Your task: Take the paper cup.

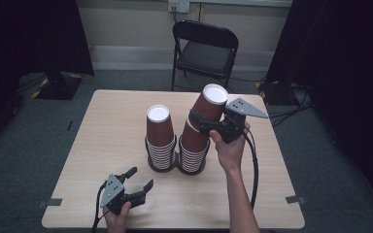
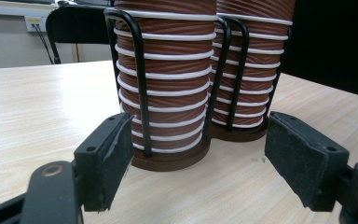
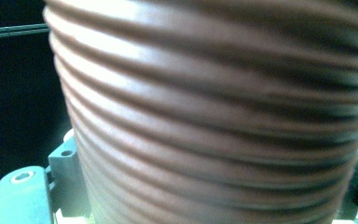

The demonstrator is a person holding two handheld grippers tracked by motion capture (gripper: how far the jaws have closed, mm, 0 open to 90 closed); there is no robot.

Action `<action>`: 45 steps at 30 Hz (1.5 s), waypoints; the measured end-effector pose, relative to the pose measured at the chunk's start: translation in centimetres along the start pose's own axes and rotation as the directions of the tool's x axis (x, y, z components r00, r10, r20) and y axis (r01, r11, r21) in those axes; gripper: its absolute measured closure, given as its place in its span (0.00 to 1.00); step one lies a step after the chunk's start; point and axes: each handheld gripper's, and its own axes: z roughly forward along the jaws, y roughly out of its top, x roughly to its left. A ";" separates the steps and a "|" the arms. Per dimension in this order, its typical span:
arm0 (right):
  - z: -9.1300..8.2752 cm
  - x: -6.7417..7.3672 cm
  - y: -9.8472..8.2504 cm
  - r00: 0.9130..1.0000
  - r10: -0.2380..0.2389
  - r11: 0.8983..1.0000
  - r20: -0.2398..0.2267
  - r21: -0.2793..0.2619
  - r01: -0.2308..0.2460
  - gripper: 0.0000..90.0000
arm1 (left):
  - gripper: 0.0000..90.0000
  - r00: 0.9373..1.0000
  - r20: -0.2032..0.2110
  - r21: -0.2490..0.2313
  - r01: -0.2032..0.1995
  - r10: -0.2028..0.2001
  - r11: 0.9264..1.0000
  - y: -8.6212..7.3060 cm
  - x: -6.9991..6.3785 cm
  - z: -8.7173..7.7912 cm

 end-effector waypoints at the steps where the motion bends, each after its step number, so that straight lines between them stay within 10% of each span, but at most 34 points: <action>1: -0.1 -0.1 0.0 1.000 0.001 1.000 0.002 -0.004 -0.001 0.14 | 0.26 1.000 0.003 0.003 0.001 -0.001 1.000 0.0 0.0 0.0; 33: -6.1 -0.2 -2.4 0.997 0.038 0.999 0.064 -0.037 -0.036 0.15 | 0.29 0.991 0.098 -0.008 0.097 -0.095 0.995 0.6 0.6 0.4; 45: -7.5 -0.3 -4.9 0.993 0.098 0.995 0.072 -0.018 -0.097 0.15 | 0.25 0.990 0.134 0.009 0.041 -0.042 0.999 1.8 -0.4 1.8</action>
